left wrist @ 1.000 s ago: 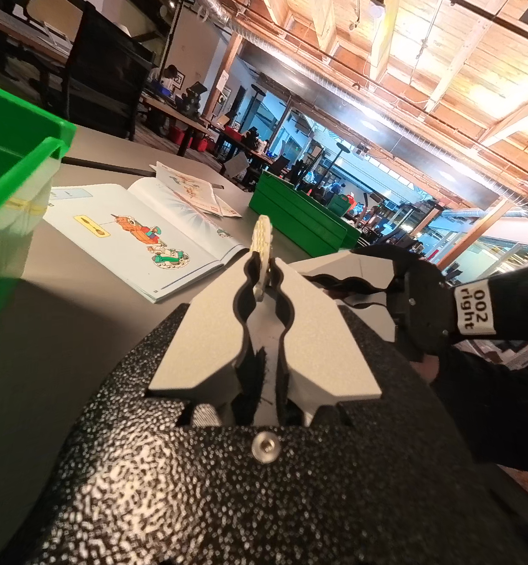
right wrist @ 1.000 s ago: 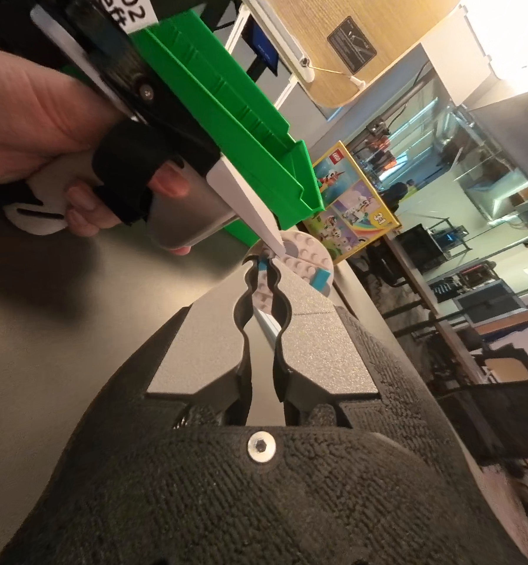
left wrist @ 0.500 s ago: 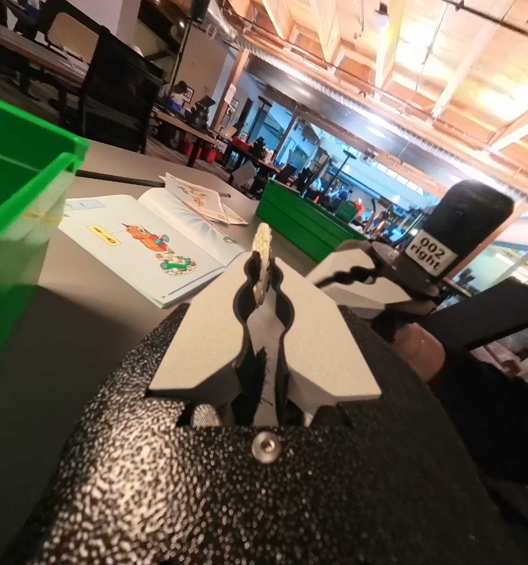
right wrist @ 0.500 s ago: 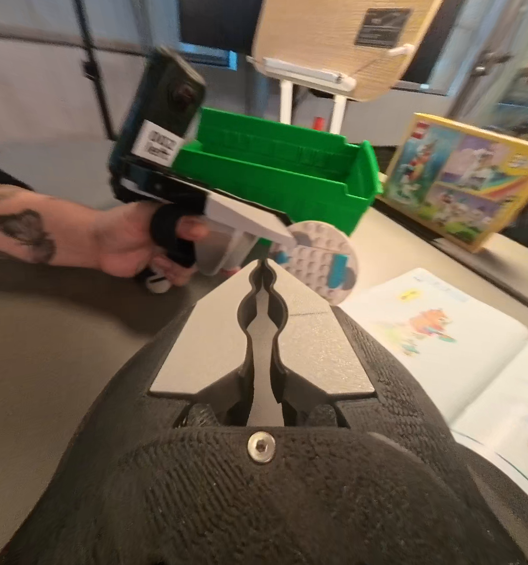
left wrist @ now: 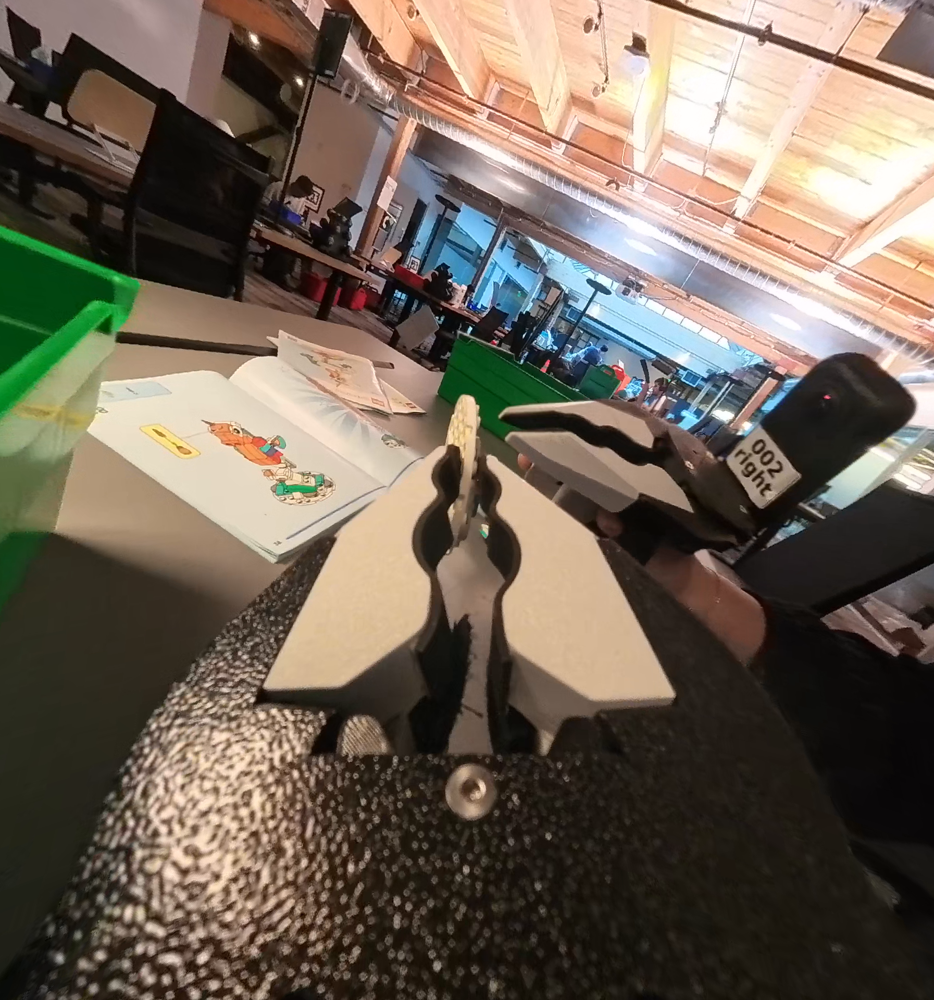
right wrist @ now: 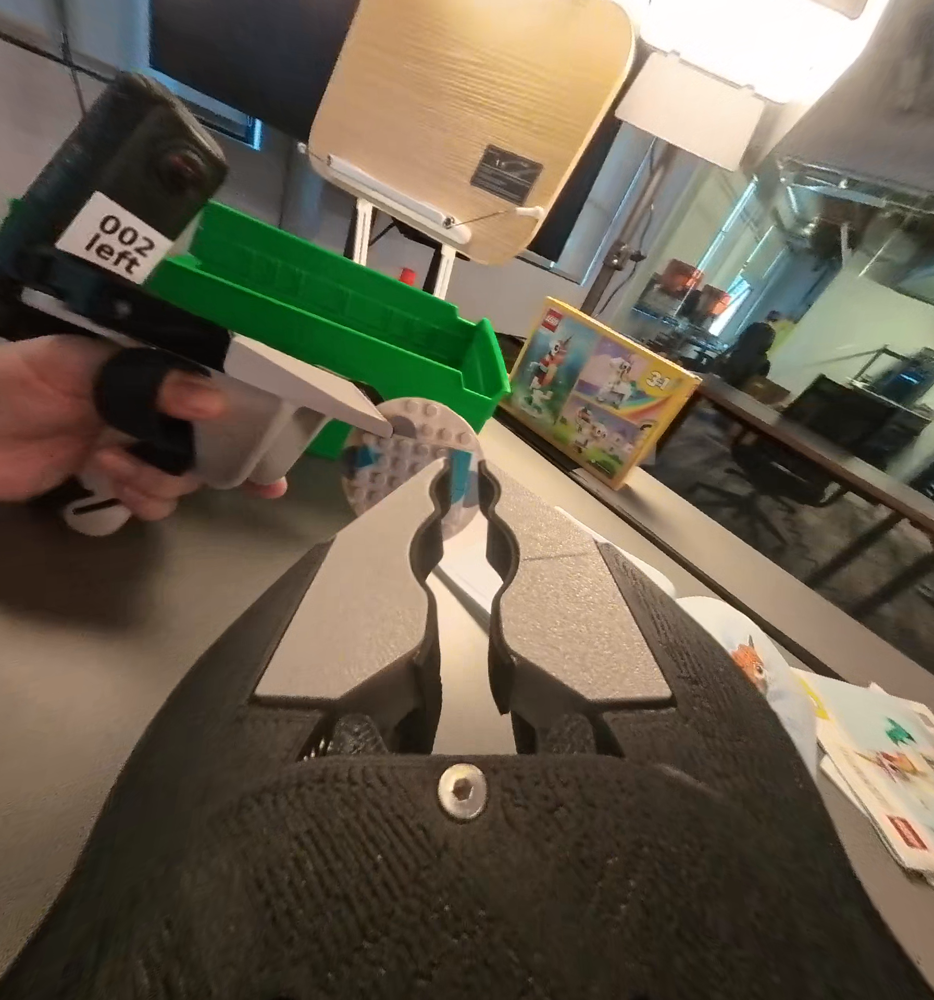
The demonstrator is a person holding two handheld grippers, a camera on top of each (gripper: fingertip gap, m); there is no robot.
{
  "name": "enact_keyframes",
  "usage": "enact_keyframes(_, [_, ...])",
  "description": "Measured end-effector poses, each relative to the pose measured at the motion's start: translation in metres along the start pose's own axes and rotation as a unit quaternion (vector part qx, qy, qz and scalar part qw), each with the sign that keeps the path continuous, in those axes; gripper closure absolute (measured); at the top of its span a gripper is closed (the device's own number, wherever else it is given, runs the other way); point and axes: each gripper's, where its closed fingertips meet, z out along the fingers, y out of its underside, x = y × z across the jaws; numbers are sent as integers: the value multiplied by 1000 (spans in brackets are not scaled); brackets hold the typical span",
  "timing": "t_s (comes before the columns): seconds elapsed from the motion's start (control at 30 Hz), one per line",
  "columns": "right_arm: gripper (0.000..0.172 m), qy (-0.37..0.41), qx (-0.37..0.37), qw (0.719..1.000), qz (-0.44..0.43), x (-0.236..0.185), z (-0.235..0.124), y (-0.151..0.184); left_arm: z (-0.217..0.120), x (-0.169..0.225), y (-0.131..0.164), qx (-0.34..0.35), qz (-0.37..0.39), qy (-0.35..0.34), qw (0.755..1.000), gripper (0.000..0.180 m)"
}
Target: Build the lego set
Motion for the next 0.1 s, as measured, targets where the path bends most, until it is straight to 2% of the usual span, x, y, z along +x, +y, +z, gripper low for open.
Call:
enact_keyframes(0.03, [166,6,-3,1000,5,1,0,1,0,1,0,-1,6,-1,1000,178])
enact_keyframes(0.1, [165,13,-11,1000,4,3,1,3,1,4,1,-4,17,2,1000,178])
